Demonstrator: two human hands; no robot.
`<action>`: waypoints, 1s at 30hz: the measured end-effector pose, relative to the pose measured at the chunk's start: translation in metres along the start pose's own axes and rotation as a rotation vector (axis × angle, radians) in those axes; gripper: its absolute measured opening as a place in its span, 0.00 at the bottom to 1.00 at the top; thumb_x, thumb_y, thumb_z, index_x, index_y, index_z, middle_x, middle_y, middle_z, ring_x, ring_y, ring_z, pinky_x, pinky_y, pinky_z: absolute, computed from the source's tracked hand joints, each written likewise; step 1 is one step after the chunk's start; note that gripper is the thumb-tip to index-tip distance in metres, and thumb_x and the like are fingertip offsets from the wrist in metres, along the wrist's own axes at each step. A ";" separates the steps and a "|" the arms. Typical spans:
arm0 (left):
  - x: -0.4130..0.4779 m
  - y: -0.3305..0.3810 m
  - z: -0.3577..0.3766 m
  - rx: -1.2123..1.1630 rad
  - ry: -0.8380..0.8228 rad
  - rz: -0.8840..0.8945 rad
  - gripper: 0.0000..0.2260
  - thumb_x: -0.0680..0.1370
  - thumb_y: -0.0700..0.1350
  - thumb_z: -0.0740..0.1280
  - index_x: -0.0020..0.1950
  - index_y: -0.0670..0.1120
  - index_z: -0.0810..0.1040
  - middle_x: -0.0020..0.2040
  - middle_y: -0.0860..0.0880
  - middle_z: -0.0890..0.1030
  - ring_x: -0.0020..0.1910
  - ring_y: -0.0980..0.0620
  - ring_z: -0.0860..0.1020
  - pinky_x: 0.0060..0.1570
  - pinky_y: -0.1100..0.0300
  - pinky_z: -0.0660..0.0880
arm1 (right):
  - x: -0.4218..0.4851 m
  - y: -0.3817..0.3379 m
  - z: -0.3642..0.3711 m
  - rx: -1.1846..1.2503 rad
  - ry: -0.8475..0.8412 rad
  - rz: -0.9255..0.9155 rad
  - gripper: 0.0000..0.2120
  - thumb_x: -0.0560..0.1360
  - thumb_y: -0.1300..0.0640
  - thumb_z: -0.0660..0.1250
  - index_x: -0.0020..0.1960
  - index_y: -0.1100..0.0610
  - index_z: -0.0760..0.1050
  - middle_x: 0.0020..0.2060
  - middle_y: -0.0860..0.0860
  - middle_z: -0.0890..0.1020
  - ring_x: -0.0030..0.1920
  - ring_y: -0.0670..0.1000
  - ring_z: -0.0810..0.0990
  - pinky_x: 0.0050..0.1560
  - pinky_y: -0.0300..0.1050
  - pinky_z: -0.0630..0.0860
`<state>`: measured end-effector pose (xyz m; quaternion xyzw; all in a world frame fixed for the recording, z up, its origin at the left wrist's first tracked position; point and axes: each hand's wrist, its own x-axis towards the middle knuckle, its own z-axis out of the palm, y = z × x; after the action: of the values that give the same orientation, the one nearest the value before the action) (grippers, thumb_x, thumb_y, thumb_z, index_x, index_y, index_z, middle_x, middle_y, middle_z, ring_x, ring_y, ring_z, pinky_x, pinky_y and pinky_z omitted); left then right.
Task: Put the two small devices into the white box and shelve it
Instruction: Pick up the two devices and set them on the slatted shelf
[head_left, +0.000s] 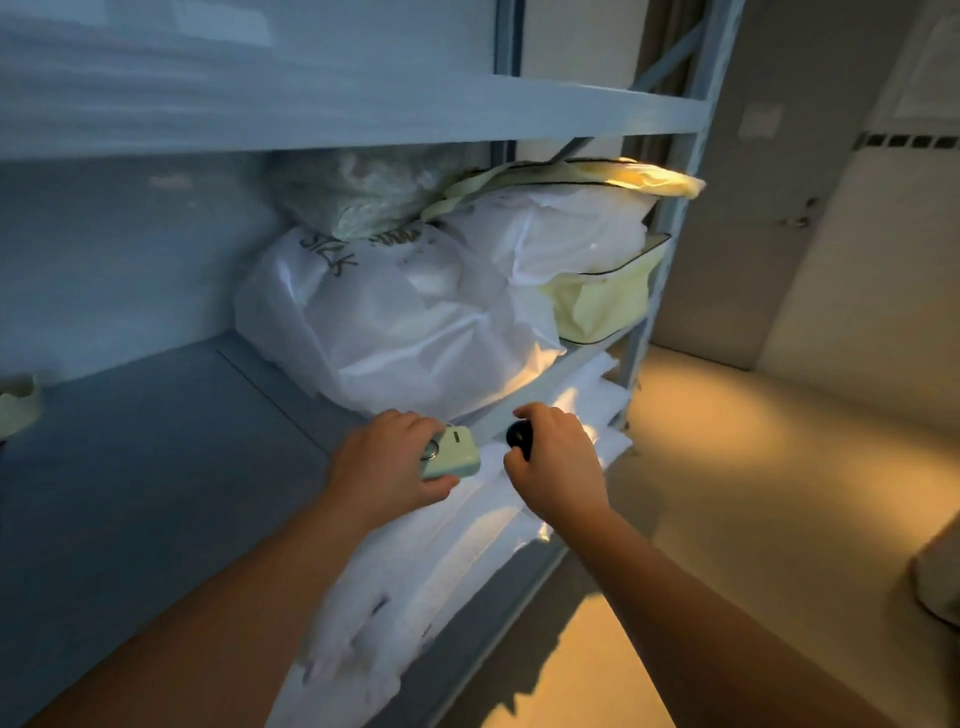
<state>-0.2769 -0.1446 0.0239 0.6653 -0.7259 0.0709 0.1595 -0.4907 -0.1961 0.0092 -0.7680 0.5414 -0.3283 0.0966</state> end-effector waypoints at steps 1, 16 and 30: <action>0.004 0.011 0.006 0.001 -0.002 0.027 0.30 0.65 0.68 0.67 0.64 0.55 0.78 0.56 0.57 0.81 0.55 0.52 0.77 0.45 0.57 0.75 | -0.007 0.010 -0.007 -0.009 0.014 0.029 0.22 0.74 0.54 0.66 0.67 0.52 0.74 0.58 0.50 0.80 0.60 0.53 0.76 0.57 0.50 0.77; 0.051 0.292 0.044 -0.107 -0.040 0.461 0.29 0.69 0.67 0.68 0.66 0.57 0.74 0.59 0.56 0.79 0.58 0.53 0.75 0.45 0.56 0.72 | -0.127 0.195 -0.191 -0.243 0.270 0.382 0.21 0.73 0.52 0.69 0.66 0.52 0.73 0.57 0.52 0.80 0.60 0.54 0.77 0.61 0.51 0.76; 0.043 0.602 0.083 -0.200 -0.064 0.771 0.29 0.67 0.70 0.63 0.65 0.59 0.75 0.56 0.60 0.79 0.58 0.56 0.75 0.45 0.57 0.74 | -0.275 0.366 -0.376 -0.375 0.493 0.685 0.21 0.76 0.50 0.68 0.68 0.50 0.71 0.60 0.48 0.78 0.62 0.49 0.74 0.62 0.47 0.75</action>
<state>-0.8863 -0.1486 0.0260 0.3271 -0.9303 0.0336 0.1626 -1.0554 -0.0171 0.0026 -0.4477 0.8210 -0.3467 -0.0729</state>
